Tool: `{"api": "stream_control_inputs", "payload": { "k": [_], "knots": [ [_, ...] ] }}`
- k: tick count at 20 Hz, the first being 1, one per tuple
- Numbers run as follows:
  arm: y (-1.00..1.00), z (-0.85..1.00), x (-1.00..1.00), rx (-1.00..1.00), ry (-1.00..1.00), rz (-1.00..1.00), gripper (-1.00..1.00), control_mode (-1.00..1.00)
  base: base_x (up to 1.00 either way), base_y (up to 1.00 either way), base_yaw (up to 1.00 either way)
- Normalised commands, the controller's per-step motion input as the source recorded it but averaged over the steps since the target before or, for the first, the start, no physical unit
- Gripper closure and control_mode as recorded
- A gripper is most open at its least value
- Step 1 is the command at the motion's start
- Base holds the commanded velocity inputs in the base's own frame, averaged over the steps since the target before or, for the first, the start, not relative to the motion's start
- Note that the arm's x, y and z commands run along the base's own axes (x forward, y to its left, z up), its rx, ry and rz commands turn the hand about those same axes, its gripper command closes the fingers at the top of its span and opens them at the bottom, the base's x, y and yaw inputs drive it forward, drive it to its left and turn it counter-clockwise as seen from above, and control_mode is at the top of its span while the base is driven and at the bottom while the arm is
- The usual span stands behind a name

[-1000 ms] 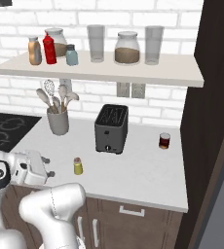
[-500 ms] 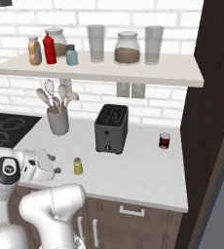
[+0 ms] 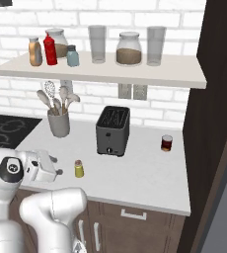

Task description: Put the shaker and condiment bottle from the counter next to their counterparts in the cabinet.

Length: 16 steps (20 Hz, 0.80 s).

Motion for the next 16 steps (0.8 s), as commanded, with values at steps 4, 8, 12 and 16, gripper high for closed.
{"api": "stream_control_inputs", "payload": {
  "k": [4, 8, 12, 16],
  "knots": [
    [0.0, -0.23, 0.0, 0.0, 0.0, 0.0, -1.0, -1.0, 0.0, 0.0, 0.0],
    [0.0, -0.1, 0.02, 0.0, 0.0, 0.0, -1.0, -1.0, 0.0, 0.0, 0.0],
    [-0.02, -0.11, 0.03, 0.0, 0.0, 0.0, -1.0, -1.0, 0.0, 0.0, 0.0],
    [-0.09, -0.12, 0.01, 0.0, 0.0, 0.0, -1.0, -1.0, 0.0, 0.0, 0.0]
  ]
}}
